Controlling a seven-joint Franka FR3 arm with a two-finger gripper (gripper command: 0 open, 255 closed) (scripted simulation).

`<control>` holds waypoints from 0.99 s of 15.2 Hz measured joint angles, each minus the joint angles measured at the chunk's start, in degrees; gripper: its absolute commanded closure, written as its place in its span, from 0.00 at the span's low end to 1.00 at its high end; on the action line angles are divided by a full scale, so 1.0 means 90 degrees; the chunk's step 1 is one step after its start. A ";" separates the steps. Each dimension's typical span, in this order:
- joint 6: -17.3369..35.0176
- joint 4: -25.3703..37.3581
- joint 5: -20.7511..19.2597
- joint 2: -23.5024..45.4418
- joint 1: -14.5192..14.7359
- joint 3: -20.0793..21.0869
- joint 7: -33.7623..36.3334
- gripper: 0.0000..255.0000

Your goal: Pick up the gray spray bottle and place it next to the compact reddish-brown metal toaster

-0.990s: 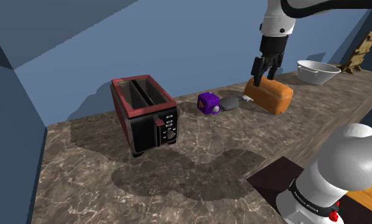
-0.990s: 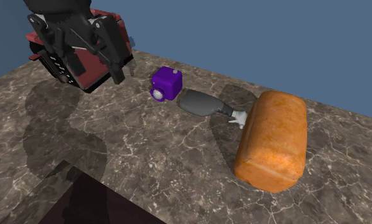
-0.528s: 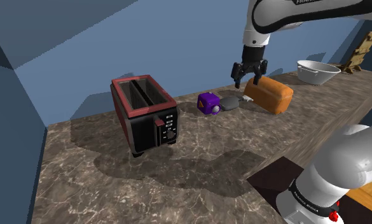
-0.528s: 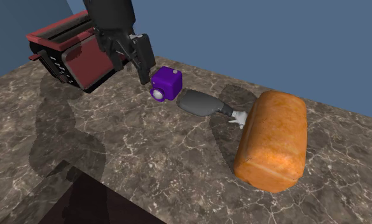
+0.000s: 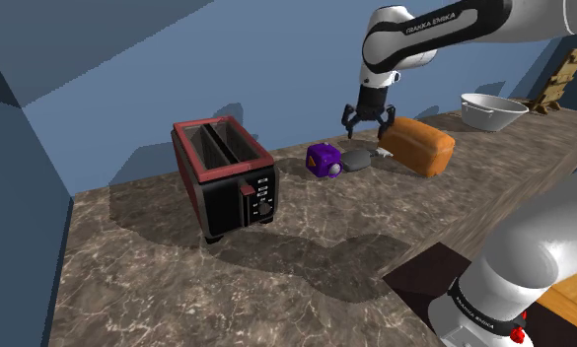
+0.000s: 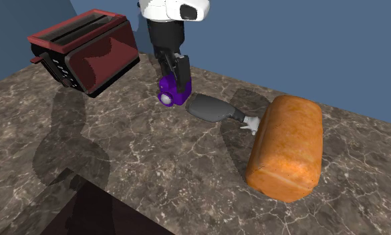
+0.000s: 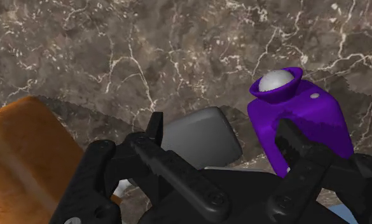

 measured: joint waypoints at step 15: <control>0.1490 0.1465 0.0405 0.2724 -0.0849 -0.0722 0.2738 0.00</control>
